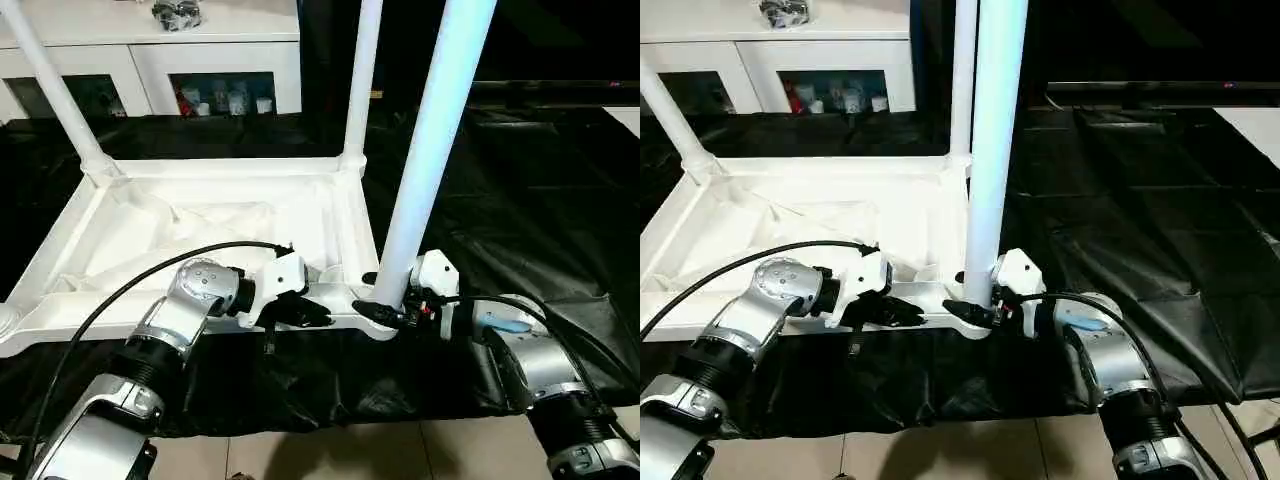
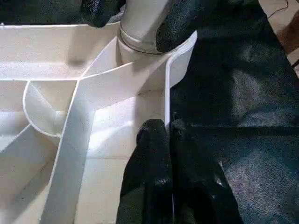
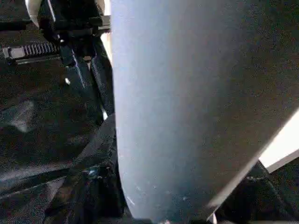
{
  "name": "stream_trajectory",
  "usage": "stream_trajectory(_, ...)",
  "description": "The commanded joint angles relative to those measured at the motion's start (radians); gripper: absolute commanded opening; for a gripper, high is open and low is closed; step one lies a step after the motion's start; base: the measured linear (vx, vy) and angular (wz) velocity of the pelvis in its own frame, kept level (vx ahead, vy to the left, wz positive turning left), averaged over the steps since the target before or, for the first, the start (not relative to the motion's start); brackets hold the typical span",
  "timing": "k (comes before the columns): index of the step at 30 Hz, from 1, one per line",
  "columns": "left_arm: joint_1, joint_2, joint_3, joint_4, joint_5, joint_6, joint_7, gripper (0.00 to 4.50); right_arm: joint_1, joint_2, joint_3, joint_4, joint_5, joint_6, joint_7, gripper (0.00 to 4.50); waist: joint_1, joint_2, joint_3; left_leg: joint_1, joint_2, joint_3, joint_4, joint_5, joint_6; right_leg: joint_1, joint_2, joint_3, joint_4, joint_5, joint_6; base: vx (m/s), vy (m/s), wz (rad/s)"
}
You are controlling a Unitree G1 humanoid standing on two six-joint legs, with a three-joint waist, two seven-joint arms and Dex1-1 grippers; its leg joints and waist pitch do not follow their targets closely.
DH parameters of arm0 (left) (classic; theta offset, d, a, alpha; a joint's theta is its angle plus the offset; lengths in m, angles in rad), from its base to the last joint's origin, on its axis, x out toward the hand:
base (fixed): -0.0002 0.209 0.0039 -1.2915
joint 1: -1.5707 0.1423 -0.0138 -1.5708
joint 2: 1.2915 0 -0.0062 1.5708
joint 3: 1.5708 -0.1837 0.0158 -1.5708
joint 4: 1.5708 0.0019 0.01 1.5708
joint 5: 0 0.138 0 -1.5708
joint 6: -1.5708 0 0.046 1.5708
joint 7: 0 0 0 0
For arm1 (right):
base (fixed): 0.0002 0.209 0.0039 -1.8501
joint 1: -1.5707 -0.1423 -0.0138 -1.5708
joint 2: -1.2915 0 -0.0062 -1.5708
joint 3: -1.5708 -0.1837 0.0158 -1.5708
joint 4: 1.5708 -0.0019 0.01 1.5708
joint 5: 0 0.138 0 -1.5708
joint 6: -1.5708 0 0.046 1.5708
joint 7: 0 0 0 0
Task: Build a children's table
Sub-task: Rotate leg to tighten
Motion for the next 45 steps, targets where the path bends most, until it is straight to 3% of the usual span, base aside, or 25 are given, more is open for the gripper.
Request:
stream_trajectory(1, 0.011, -0.006, -0.034, 0.005, 0.025, 0.018, 0.01, 0.0, -0.007, 0.001, 0.019, 0.013, -0.019, 0.033, -0.01, 2.0, 0.0, -0.002, -0.047, -0.002, 0.012, 0.006, -0.064, -0.237, 0.052, 0.04, -0.03, 0.026, -0.075, -0.126, -0.251, 0.0, 0.0, 0.0)
stream_trajectory(2, 0.012, -0.006, -0.034, 0.004, 0.024, 0.018, 0.011, 0.0, -0.009, 0.002, 0.013, 0.01, -0.002, 0.063, -0.001, 2.0, 0.0, -0.003, -0.047, -0.002, 0.012, 0.006, -0.064, -0.242, 0.051, 0.04, -0.031, 0.026, -0.076, -0.134, -0.25, 0.0, 0.0, 0.0)
stream_trajectory(4, 0.012, -0.006, -0.033, 0.004, 0.024, 0.018, 0.012, 0.0, -0.012, 0.002, 0.008, 0.007, 0.015, 0.095, 0.006, 2.53, 0.0, -0.004, -0.047, -0.002, 0.012, 0.006, -0.065, -0.242, 0.051, 0.04, -0.03, 0.026, -0.077, -0.142, -0.247, 0.0, 0.0, 0.0)
stream_trajectory(9, 0.01, -0.005, -0.031, 0.006, 0.024, 0.017, 0.016, 0.0, -0.018, -0.008, 0.014, 0.024, -0.015, 0.076, -0.022, 2.99, 0.001, -0.004, -0.048, -0.004, 0.011, 0.007, -0.063, -0.219, 0.049, 0.04, -0.031, 0.026, -0.074, -0.118, -0.246, 0.0, 0.0, 0.0)
stream_trajectory(14, 0.005, -0.003, -0.031, 0.011, 0.024, 0.015, 0.015, 0.0, -0.023, -0.02, 0.008, 0.009, 0.019, 0.122, 0.012, 2.99, 0.0, 0.0, -0.047, -0.001, 0.012, 0.007, -0.065, -0.241, 0.047, 0.04, -0.03, 0.026, -0.077, -0.141, -0.244, 0.0, 0.0, 0.0)
stream_trajectory(15, 0.003, -0.003, -0.031, 0.013, 0.025, 0.015, 0.014, 0.0, -0.024, -0.021, 0.005, 0.007, 0.027, 0.133, 0.018, 2.74, 0.001, -0.001, -0.048, -0.001, 0.012, 0.007, -0.063, -0.236, 0.048, 0.041, -0.03, 0.026, -0.076, -0.13, -0.247, 0.0, 0.0, 0.0)
stream_trajectory(26, 0.0, 0.0, -0.031, 0.023, 0.024, 0.012, 0.012, 0.0, -0.013, -0.061, 0.006, -0.002, 0.05, 0.181, 0.076, 2.08, 0.005, -0.002, -0.049, -0.002, 0.012, 0.008, -0.061, -0.215, 0.054, 0.042, -0.03, 0.025, -0.072, -0.085, -0.259, 0.0, 0.0, 0.0)
stream_trajectory(37, 0.003, -0.009, -0.023, 0.023, 0.03, 0.033, 0.063, 0.0, 0.014, -0.045, 0.023, -0.026, 0.041, 0.218, 0.038, 2.03, 0.006, -0.004, -0.05, -0.002, 0.012, 0.008, -0.06, -0.206, 0.054, 0.042, -0.03, 0.025, -0.071, -0.08, -0.255, 0.0, 0.0, 0.0)
stream_trajectory(39, -0.012, -0.054, -0.013, 0.039, 0.047, 0.055, 0.16, 0.0, 0.023, 0.045, 0.003, 0.006, -0.01, 0.237, -0.181, 2.03, 0.003, -0.009, -0.044, -0.003, 0.012, 0.009, -0.065, -0.225, 0.045, 0.036, -0.031, 0.026, -0.076, -0.127, -0.244, 0.0, 0.0, 0.0)
stream_trajectory(41, -0.017, -0.081, -0.011, 0.04, 0.05, 0.069, 0.198, 0.0, 0.02, 0.093, -0.011, 0.022, -0.022, 0.256, -0.277, 2.01, -0.001, -0.008, -0.039, 0.0, 0.01, 0.006, -0.072, -0.267, 0.017, 0.032, -0.034, 0.027, -0.087, -0.255, -0.209, 0.0, 0.0, 0.0)
stream_trajectory(42, -0.019, -0.092, -0.012, 0.041, 0.051, 0.076, 0.211, 0.0, 0.018, 0.113, -0.016, 0.027, -0.021, 0.257, -0.304, 1.99, -0.007, -0.009, -0.036, 0.004, 0.008, 0.001, -0.077, -0.326, -0.003, 0.029, -0.037, 0.026, -0.1, -0.398, -0.162, 0.0, 0.0, 0.0)
stream_trajectory(43, -0.02, -0.094, -0.012, 0.042, 0.051, 0.077, 0.213, 0.0, 0.018, 0.117, -0.018, 0.028, -0.02, 0.257, -0.309, 1.98, -0.007, -0.01, -0.036, 0.004, 0.009, -0.001, -0.077, -0.334, -0.006, 0.027, -0.038, 0.027, -0.103, -0.416, -0.151, 0.0, 0.0, 0.0)
stream_trajectory(45, -0.046, -0.153, -0.014, 0.069, 0.057, 0.092, 0.272, 0.0, -0.024, 0.207, -0.019, 0.095, -0.051, 0.242, -0.455, 1.98, -0.011, 0.0, -0.036, 0.005, 0.009, -0.004, -0.079, -0.36, -0.011, 0.021, -0.038, 0.029, -0.107, -0.438, -0.137, 0.0, 0.0, 0.0)
